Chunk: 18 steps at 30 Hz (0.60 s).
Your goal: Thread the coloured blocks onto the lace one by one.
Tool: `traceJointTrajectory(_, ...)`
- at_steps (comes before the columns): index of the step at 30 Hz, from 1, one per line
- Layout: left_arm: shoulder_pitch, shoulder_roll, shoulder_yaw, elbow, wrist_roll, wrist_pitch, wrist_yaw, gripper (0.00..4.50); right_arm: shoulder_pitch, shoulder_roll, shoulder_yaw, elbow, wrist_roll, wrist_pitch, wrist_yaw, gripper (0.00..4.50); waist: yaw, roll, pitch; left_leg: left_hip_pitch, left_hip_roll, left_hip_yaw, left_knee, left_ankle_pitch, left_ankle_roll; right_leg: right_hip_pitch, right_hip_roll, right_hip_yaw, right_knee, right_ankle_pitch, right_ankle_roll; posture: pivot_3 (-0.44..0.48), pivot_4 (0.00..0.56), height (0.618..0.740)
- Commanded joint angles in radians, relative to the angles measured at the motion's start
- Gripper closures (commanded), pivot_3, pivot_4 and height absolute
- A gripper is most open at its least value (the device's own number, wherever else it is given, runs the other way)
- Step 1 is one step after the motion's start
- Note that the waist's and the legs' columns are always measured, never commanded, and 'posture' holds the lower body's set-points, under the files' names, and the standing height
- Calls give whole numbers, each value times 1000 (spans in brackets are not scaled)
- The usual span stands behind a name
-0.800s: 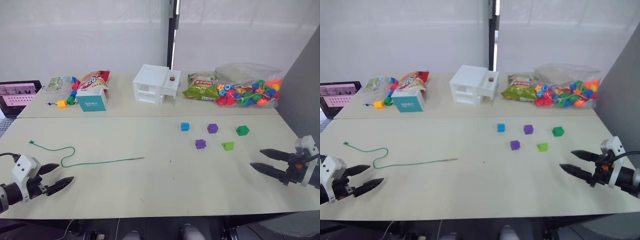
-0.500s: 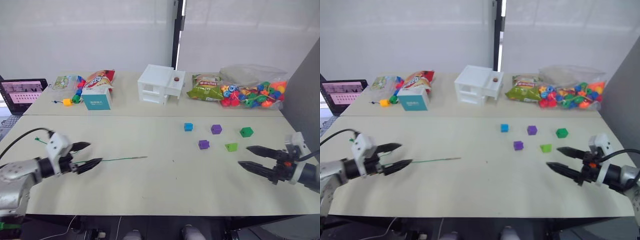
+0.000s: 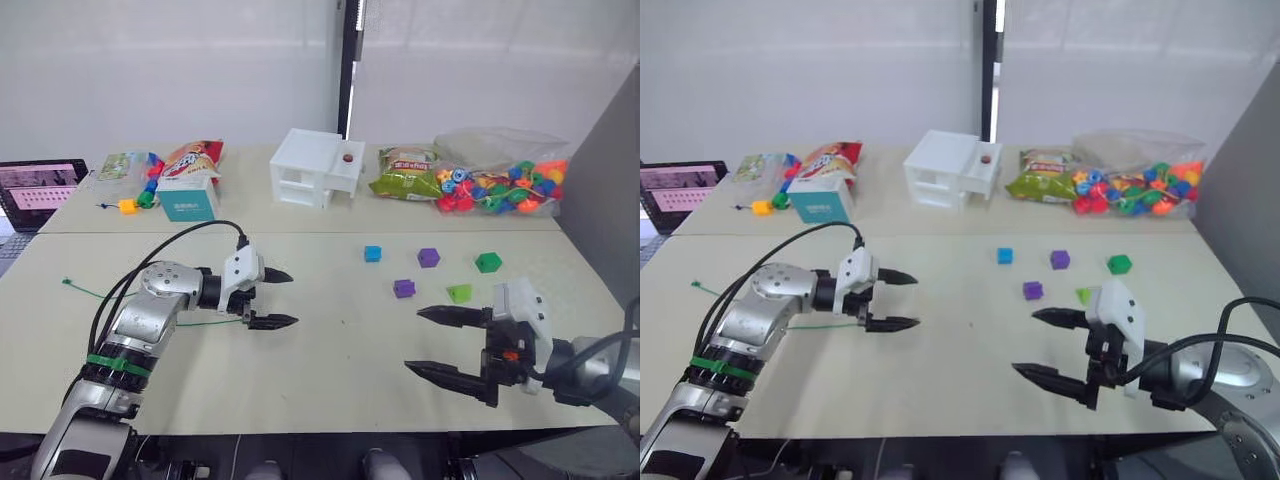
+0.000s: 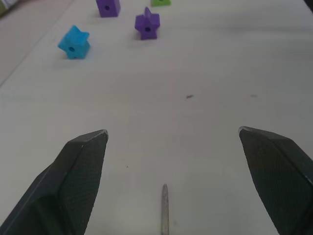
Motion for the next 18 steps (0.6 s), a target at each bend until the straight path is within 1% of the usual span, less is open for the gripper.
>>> traceJointTrajectory(1, -71, 12, -3, 150, 26, -140, -126, 0, 14, 1, -39, -71, 51, 14, -61, 25, 1, 0, 0, -1, 0, 0, 0, 0, 0, 0, 0, 0, 0, 0, 0, 0, 150, 740)
traceJointTrajectory(4, -123, 22, 6, 286, 35, -230, -227, 0, 25, 1, -44, -86, 72, 20, -100, 25, 1, 0, 0, -1, 0, 0, 0, 0, 0, 0, 0, 0, 0, 0, 0, 0, 150, 740)
traceJointTrajectory(6, -157, 17, 16, 382, 48, -281, -249, 0, 28, -2, -42, -93, 79, 22, -120, 25, 4, 0, 0, -1, 0, 0, 0, 0, 0, 0, 0, 0, 0, 0, 0, 0, 150, 740)
traceJointTrajectory(8, -180, 1, 20, 454, 58, -322, -263, 0, 23, -1, -37, -96, 88, 23, -140, 25, 4, 0, 0, -1, 0, 0, 0, 0, 0, 0, 0, 0, -1, 0, 0, 0, 150, 740)
traceJointTrajectory(13, -226, -46, 6, 603, 122, -418, -240, 0, -16, -9, -2, -87, 98, 22, -180, 25, 4, -1, 0, -1, 0, -1, 1, 0, 0, 1, 0, 0, 0, 0, 0, 0, 150, 740)
traceJointTrajectory(16, -250, -57, 15, 663, 145, -452, -234, 0, -30, -12, 7, -82, 99, 24, -189, 25, 4, -3, 1, -1, 0, -1, 1, 0, 0, 0, 0, 0, 0, 0, 0, 0, 150, 740)
traceJointTrajectory(18, -247, -49, 23, 691, 152, -475, -244, 0, -33, -15, 5, -79, 98, 23, -194, 25, 3, -3, 1, -1, 0, -1, 2, 0, 0, 0, 0, 0, 2, 0, 0, 0, 150, 740)
